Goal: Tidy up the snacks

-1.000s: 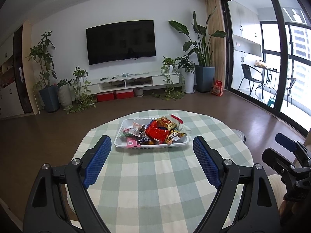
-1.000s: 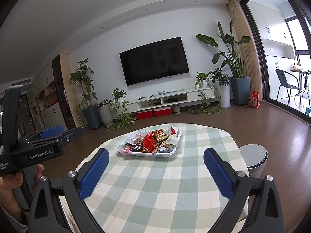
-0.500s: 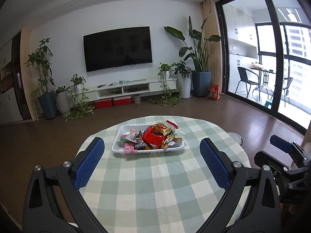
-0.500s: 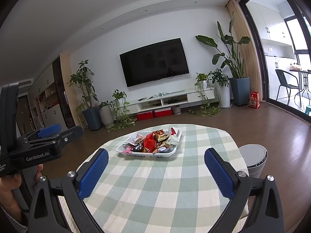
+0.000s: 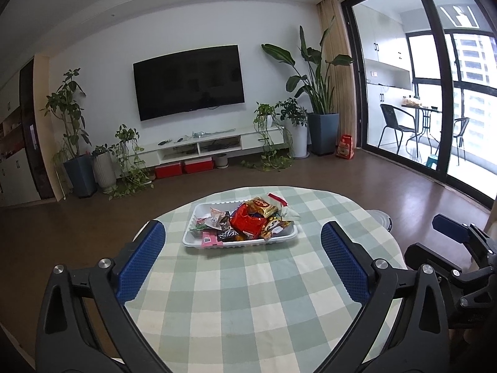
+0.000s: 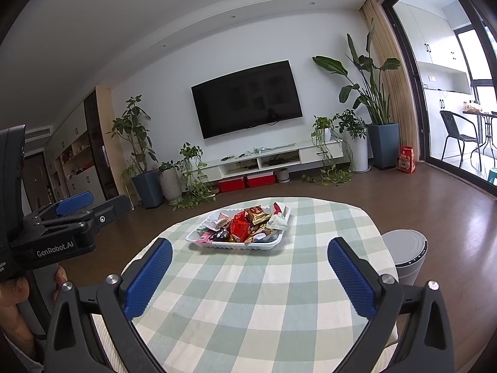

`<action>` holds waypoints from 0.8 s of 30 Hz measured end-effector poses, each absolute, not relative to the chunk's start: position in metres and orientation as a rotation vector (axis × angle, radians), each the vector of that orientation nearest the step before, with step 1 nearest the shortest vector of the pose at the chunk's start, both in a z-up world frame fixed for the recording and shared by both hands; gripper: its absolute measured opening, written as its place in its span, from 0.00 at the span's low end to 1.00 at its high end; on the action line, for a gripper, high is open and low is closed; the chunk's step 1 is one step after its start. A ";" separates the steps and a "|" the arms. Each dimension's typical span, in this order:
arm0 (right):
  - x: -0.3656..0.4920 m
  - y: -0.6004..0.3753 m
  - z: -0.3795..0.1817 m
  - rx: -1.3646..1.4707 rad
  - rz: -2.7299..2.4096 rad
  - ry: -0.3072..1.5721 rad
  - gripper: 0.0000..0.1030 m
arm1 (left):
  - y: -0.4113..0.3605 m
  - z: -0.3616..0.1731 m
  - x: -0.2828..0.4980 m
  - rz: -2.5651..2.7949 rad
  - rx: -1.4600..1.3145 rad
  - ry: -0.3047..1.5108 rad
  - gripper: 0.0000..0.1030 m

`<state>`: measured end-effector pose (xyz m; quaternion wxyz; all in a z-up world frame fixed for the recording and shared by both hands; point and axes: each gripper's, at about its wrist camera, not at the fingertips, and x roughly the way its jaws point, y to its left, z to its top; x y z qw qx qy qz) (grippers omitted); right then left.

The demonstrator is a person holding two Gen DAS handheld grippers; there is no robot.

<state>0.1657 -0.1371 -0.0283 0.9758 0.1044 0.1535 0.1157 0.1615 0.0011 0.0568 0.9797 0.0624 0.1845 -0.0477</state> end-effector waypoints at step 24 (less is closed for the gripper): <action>0.160 -0.131 -0.033 0.206 0.242 0.320 1.00 | 0.062 0.036 0.296 -0.165 -0.039 0.403 0.99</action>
